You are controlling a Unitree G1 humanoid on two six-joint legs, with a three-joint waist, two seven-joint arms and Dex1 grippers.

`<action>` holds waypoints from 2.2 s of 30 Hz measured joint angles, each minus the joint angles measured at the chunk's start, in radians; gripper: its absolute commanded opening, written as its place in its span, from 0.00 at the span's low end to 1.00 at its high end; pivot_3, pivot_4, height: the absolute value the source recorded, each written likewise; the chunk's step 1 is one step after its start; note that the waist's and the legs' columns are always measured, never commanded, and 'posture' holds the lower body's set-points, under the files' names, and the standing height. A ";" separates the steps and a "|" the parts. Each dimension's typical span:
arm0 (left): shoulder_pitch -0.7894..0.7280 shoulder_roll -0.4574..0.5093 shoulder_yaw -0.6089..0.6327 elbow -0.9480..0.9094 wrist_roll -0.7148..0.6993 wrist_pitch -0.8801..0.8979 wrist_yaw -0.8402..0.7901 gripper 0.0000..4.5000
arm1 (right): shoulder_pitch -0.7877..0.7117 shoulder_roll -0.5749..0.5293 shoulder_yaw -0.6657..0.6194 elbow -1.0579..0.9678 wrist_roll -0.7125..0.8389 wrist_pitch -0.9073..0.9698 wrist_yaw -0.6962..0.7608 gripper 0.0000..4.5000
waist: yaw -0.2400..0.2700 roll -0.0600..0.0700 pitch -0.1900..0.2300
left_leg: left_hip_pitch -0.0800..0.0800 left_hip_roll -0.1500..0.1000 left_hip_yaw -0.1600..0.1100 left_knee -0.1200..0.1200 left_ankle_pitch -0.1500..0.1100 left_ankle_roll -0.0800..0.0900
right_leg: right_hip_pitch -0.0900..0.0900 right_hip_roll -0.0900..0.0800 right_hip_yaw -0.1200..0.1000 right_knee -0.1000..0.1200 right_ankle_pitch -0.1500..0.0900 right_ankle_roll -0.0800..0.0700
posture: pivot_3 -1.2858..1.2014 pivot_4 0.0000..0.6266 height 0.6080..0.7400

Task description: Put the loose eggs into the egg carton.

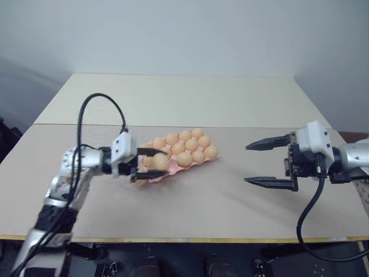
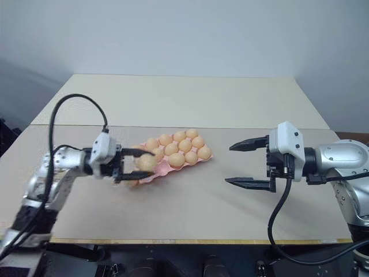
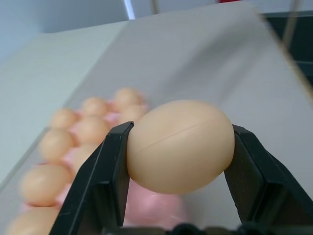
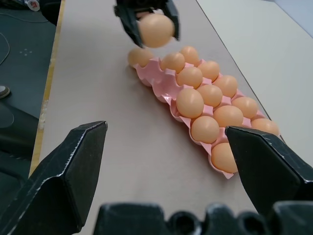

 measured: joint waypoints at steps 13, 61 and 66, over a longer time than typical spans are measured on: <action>-0.066 -0.035 -0.067 0.153 0.115 -0.083 -0.012 0.70 | 0.021 0.000 -0.012 -0.017 0.001 0.000 -0.017 1.00 | 0.007 0.000 0.000 | -0.001 0.000 0.000 0.000 0.000 0.000 | -0.001 0.000 0.000 0.000 0.000 0.000 | 0.52 0.24 1.00; 0.529 0.425 0.515 -0.248 -0.265 0.197 -0.238 0.99 | 0.018 0.016 0.015 0.039 0.018 0.000 0.044 1.00 | -0.016 0.001 0.000 | 0.001 0.002 0.001 -0.001 0.000 0.000 | -0.001 0.000 0.000 0.000 0.000 0.000 | 0.52 0.24 1.00; 0.530 0.425 0.516 -0.254 -0.265 0.204 -0.224 0.99 | -0.012 0.017 0.016 0.052 0.018 -0.001 0.050 1.00 | -0.016 0.001 0.000 | 0.000 0.002 0.001 -0.001 0.000 0.000 | -0.001 0.000 0.000 0.000 0.000 0.000 | 0.52 0.24 1.00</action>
